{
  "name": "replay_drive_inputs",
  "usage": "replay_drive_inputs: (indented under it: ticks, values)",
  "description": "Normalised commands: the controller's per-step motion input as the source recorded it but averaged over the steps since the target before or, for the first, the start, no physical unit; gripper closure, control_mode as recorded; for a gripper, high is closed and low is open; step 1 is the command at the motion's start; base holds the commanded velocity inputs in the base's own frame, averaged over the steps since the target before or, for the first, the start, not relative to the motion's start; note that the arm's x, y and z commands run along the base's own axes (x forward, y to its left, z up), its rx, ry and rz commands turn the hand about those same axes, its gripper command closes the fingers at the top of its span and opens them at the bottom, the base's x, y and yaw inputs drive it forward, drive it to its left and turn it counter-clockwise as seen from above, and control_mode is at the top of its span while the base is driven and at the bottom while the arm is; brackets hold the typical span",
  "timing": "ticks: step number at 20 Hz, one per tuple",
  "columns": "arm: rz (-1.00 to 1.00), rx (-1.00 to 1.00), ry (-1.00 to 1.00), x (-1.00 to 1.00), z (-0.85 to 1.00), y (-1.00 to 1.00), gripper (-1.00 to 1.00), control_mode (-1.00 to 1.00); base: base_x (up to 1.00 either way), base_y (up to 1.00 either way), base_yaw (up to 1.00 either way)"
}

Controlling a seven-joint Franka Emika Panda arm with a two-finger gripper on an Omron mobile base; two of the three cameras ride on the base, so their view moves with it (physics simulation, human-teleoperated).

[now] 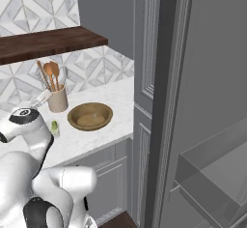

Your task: Grab a lemon wedge from the fridge and one ice cube from the ice bowl, and put them in the glass of lemonade.

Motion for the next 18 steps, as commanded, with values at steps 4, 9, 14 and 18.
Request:
replay_drive_inputs:
  ticks: [4,9,14,18]
  values:
    - [-0.06,0.00,0.01,-0.73,0.08,-0.87,-1.00,-1.00,0.00,0.00,0.00]
    - [-0.10,0.03,-0.04,-1.00,0.21,-0.55,-1.00,-1.00,0.00,0.00,0.00]
    - [-0.15,0.05,-0.01,-0.88,0.75,-0.25,-1.00,-1.00,0.00,0.00,0.00]
    - [-0.10,0.08,-0.06,-0.61,0.25,-0.85,-1.00,-1.00,0.00,0.00,0.00]
